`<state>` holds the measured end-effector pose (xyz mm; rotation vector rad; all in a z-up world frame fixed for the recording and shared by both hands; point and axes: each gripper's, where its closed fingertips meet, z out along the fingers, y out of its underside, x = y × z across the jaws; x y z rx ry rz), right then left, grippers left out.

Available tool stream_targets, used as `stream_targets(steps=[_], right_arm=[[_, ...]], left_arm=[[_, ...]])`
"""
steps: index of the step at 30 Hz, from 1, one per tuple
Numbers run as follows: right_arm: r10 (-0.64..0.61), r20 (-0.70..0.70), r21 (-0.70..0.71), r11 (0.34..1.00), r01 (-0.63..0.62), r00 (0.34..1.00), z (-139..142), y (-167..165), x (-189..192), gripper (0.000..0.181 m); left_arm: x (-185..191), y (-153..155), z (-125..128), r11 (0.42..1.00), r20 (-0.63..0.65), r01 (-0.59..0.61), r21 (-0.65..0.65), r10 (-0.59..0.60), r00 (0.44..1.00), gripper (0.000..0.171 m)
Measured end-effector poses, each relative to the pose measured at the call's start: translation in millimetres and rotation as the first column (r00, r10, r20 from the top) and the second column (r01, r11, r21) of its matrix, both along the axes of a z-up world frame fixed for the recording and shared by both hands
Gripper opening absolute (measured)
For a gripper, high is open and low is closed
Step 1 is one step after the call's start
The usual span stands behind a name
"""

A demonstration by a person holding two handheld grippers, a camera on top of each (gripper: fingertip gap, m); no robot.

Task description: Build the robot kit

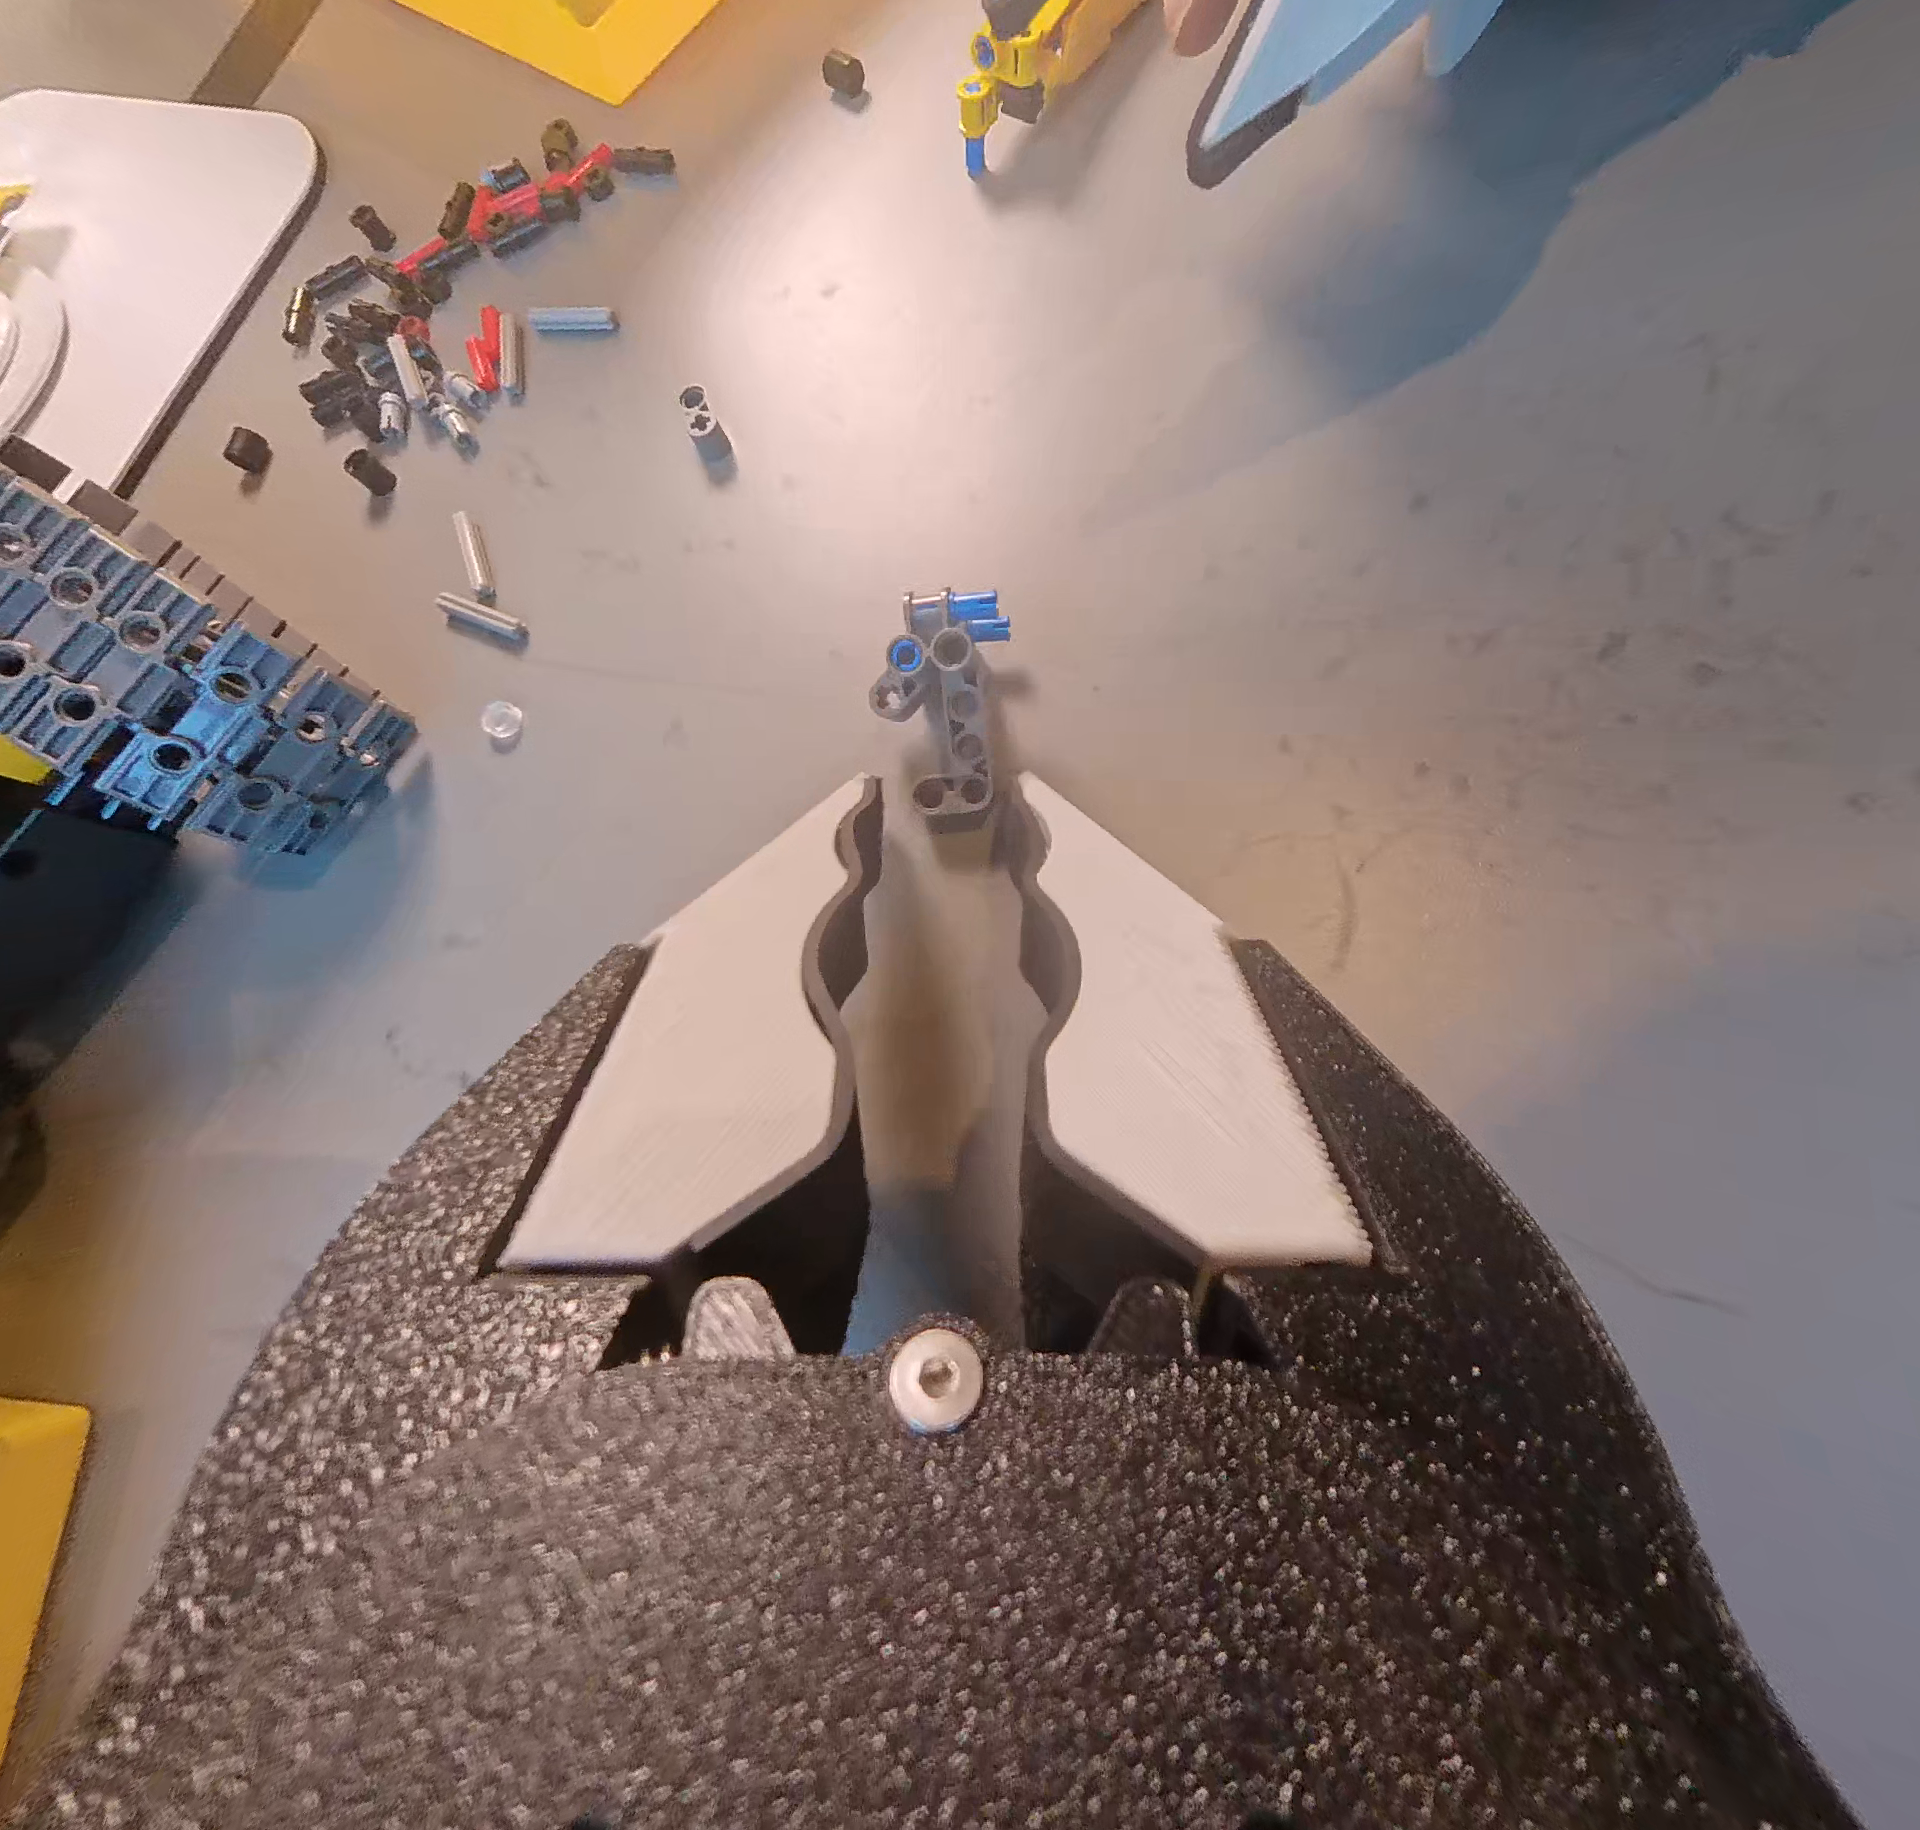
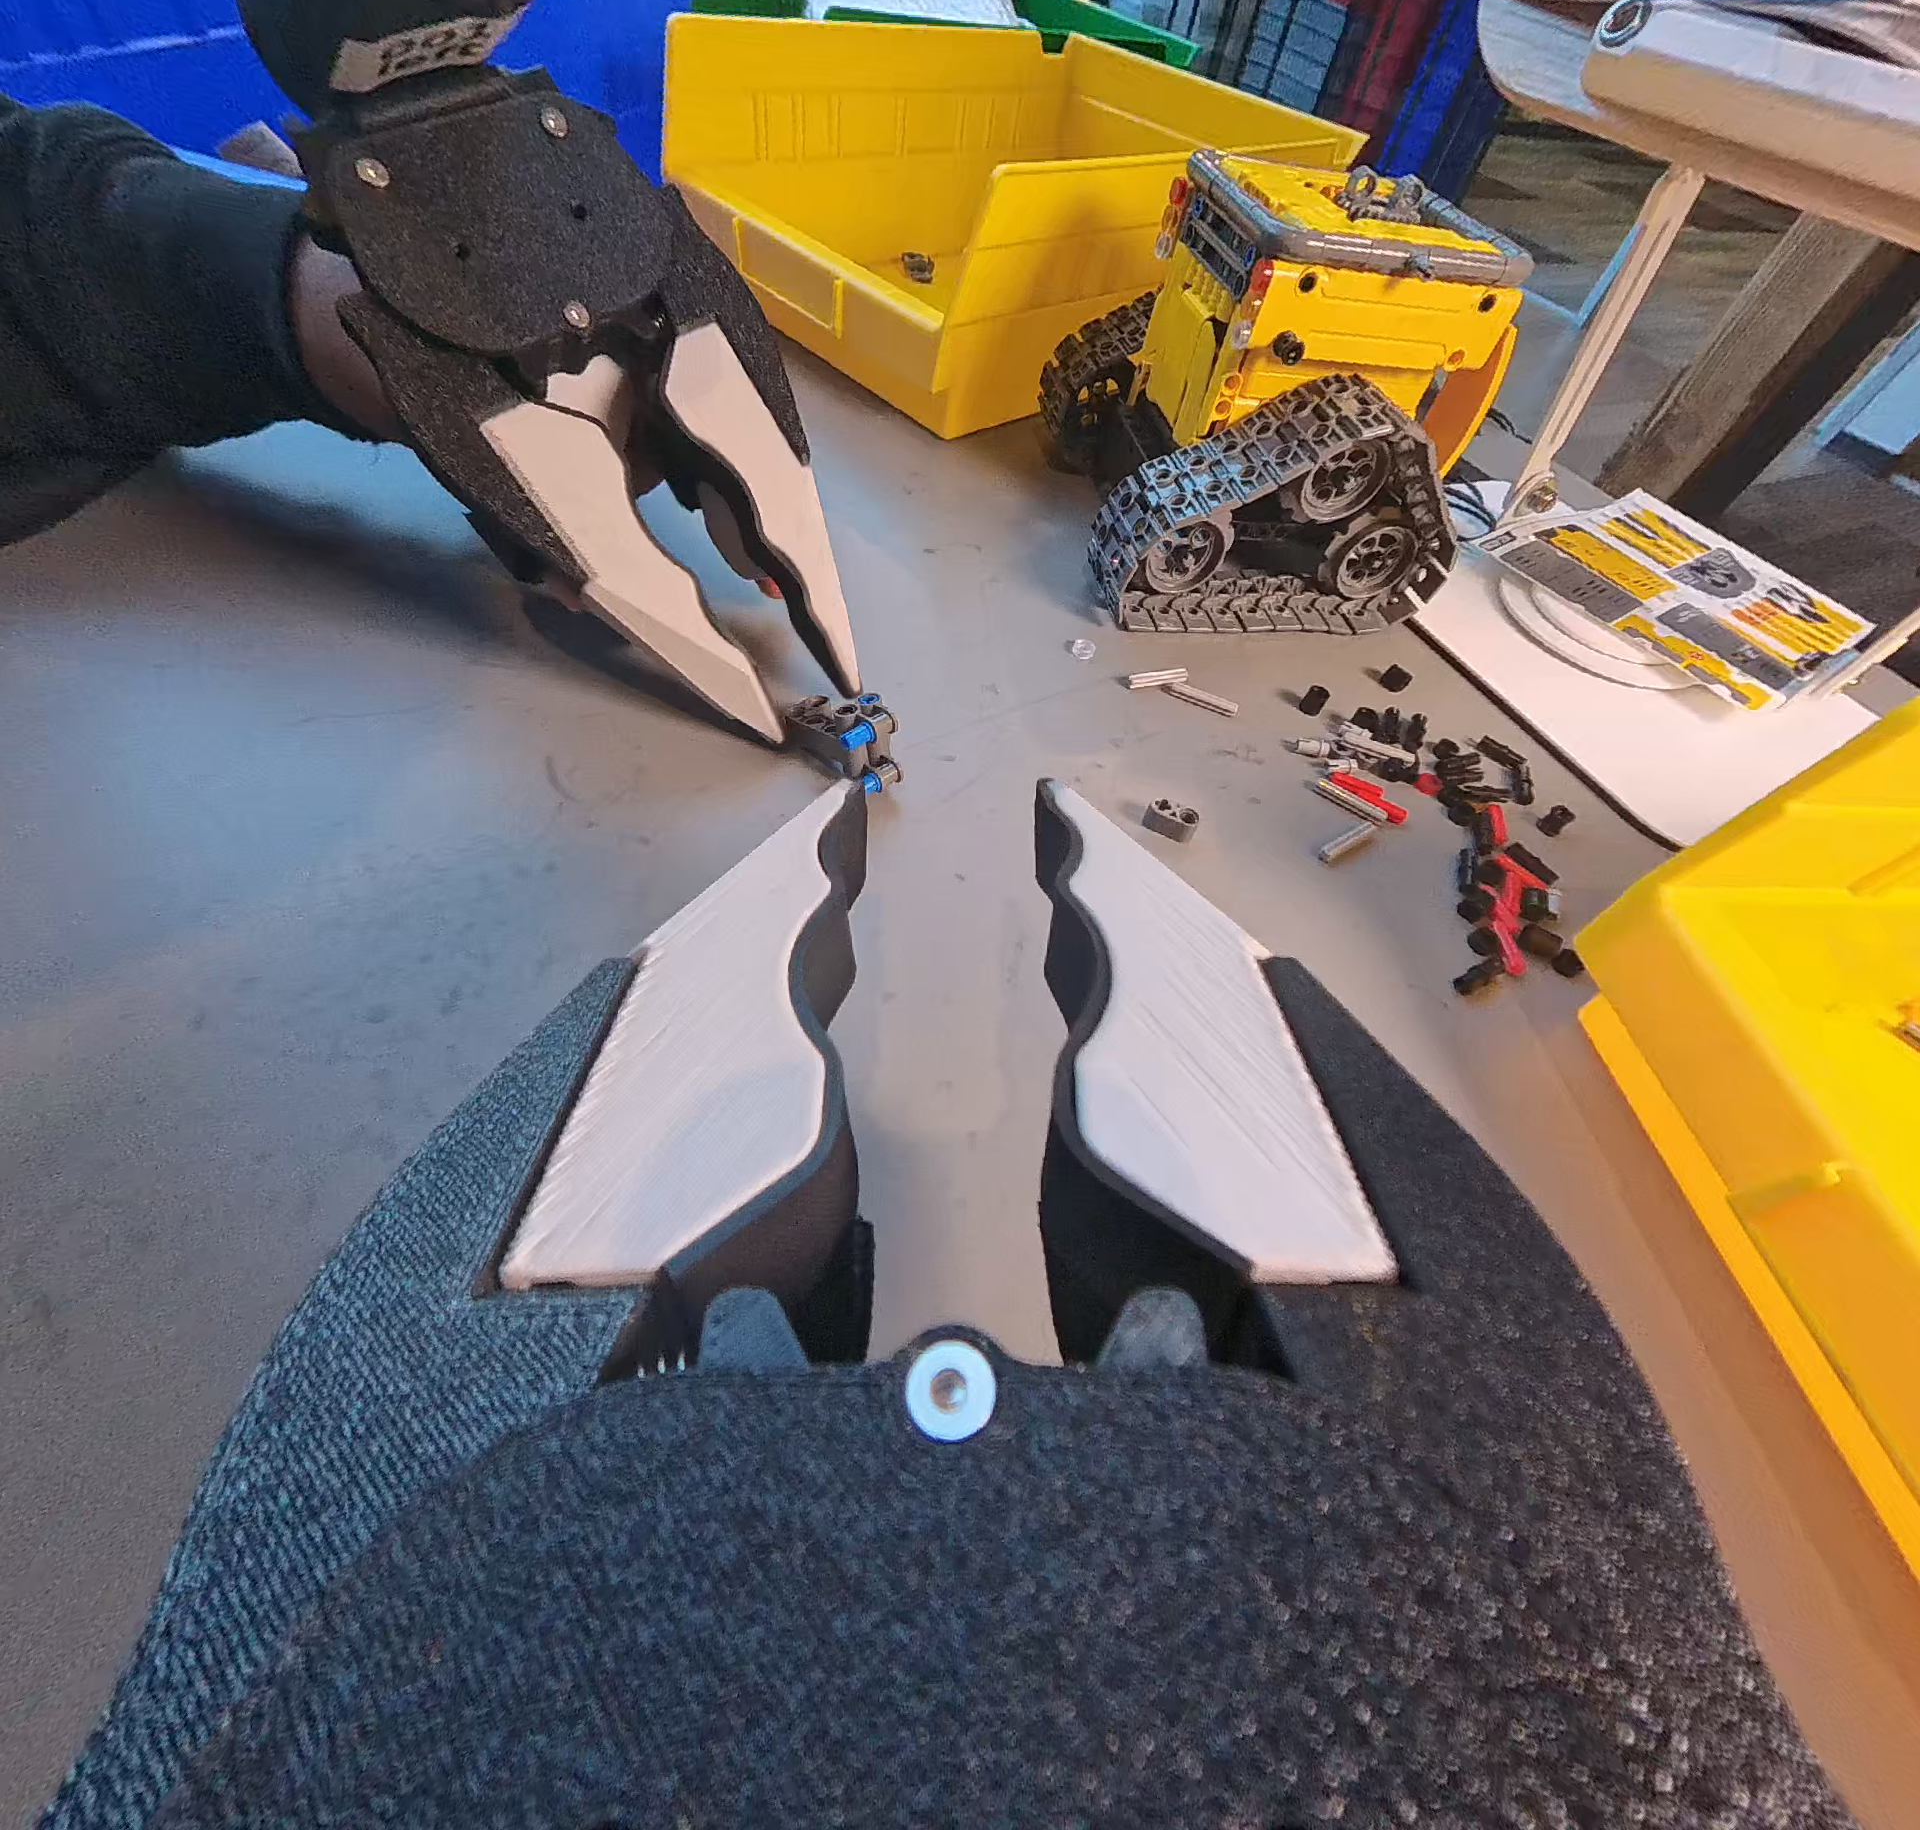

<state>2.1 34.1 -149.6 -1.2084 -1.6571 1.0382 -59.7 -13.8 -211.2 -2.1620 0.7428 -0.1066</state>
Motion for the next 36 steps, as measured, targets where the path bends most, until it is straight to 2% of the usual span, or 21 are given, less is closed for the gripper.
stream_targets(steps=[3,5,8,10,13,18,21,23,25,28,31,33,36], right_arm=[[-0.001,0.0,-0.007,1.0,0.001,1.0,0.1,0.7,-0.1,0.032],[-0.01,-0.013,-0.019,1.0,0.01,1.0,2.4,3.2,0.0,0.032],[-0.056,-0.077,-0.039,0.998,0.053,0.995,13.9,14.5,-3.3,0.032],[-0.099,-0.128,-0.065,0.994,0.091,0.987,27.0,25.4,-10.5,0.032],[-0.166,-0.205,-0.07,0.985,0.155,0.965,54.5,46.2,-25.1,0.032],[-0.283,-0.331,-0.003,0.954,0.299,0.9,119.5,92.4,-62.7,0.028],[-0.364,-0.402,0.07,0.903,0.424,0.84,161.1,145.5,-92.3,0.022],[-0.4,-0.384,0.116,0.873,0.473,0.832,174.8,186.6,-117.9,0.023],[-0.417,-0.323,0.171,0.857,0.486,0.85,173.4,218.4,-144.8,0.024],[-0.427,-0.243,0.289,0.825,0.485,0.871,158.5,243.4,-172.7,0.022],[-0.402,-0.22,0.365,0.811,0.457,0.889,147.1,241.1,-180.5,0.004],[-0.352,-0.186,0.391,0.83,0.398,0.917,136.1,229.8,-183.1,0.004],[-0.312,-0.156,0.454,0.82,0.349,0.937,126.2,222.3,-183.7,0.005]], left_arm=[[4.5,-4.2,12.5,0.998,0.049,0.021,0.057,-0.024,0.999,0.037],[5.8,-4.6,36.5,0.989,0.167,-0.006,0.148,-0.019,0.986,0.042],[-10.4,2.2,82.0,0.943,0.372,-0.157,0.293,0.039,0.927,0.046],[-27.1,5.3,99.3,0.9,0.451,-0.265,0.346,0.088,0.888,0.046],[-46.0,5.6,106.8,0.846,0.486,-0.37,0.384,0.156,0.86,0.044],[-62.1,5.4,110.2,0.79,0.463,-0.445,0.422,0.234,0.855,0.031],[-61.7,6.0,107.6,0.787,0.456,-0.452,0.42,0.247,0.855,0.03],[-60.3,6.5,105.6,0.788,0.435,-0.444,0.427,0.251,0.865,0.03],[-59.0,6.9,102.9,0.791,0.403,-0.43,0.435,0.256,0.879,0.029],[-58.8,5.9,104.6,0.788,0.362,-0.411,0.459,0.256,0.896,0.028],[-59.8,4.2,107.4,0.785,0.346,-0.4,0.474,0.251,0.904,0.026],[-60.3,3.5,107.9,0.786,0.343,-0.394,0.477,0.246,0.907,0.025],[-60.9,4.3,105.9,0.791,0.333,-0.384,0.475,0.242,0.911,0.024]])
